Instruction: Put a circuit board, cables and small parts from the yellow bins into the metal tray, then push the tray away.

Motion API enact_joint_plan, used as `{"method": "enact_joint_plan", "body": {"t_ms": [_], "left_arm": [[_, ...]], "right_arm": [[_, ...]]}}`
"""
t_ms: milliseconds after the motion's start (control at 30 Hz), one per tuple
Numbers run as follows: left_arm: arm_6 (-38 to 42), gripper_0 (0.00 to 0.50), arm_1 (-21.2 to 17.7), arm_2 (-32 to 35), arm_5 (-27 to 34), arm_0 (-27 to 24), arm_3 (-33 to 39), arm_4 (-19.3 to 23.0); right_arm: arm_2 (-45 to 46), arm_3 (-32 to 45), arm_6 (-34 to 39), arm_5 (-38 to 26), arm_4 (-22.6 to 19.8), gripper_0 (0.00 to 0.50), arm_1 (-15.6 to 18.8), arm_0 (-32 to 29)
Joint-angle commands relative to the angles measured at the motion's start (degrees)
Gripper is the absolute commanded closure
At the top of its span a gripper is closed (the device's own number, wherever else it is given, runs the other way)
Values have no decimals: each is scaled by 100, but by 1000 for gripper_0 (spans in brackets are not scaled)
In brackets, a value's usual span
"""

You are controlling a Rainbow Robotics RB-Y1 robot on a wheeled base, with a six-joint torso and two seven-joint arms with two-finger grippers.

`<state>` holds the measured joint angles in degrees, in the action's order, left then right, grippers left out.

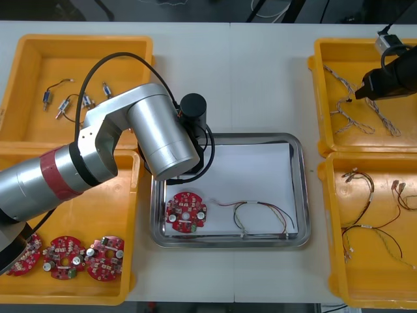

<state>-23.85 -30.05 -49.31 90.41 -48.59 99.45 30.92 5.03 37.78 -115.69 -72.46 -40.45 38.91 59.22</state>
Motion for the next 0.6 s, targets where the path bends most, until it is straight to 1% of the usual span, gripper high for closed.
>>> {"method": "enact_joint_plan", "body": {"t_ms": [33,67,100,133,167,233,300,367,467,533,600], "left_arm": [[38,409,140,-79,-59,52,40,-86],[47,224,140,-79,-59,52,40,-104],[47,147,140,-79,-59,52,40,-113],[56,25,140,-79,-59,52,40,-130],[73,0,140,-79,-50,43,40,-139],[82,0,140,-70,-50,52,40,-183],[100,0,149,-79,-50,43,48,-201],[108,0,140,-79,-59,34,40,-227],[117,0,140,-70,-50,43,48,-236],[126,0,140,-61,-41,43,48,-236],[126,0,140,-17,-15,43,66,-227]], "right_arm": [[130,511,178,-409,46,0,319,248],[130,599,178,-488,46,0,363,213],[130,635,178,-524,46,0,372,195],[130,696,178,-576,46,0,416,152],[130,740,152,-594,73,0,451,116],[130,749,134,-594,125,0,495,99],[130,749,117,-594,327,0,504,99],[139,740,99,-524,653,0,504,108],[130,678,73,-339,943,0,477,108],[130,582,64,-225,987,0,468,108],[139,450,46,-84,934,0,451,116]]}}
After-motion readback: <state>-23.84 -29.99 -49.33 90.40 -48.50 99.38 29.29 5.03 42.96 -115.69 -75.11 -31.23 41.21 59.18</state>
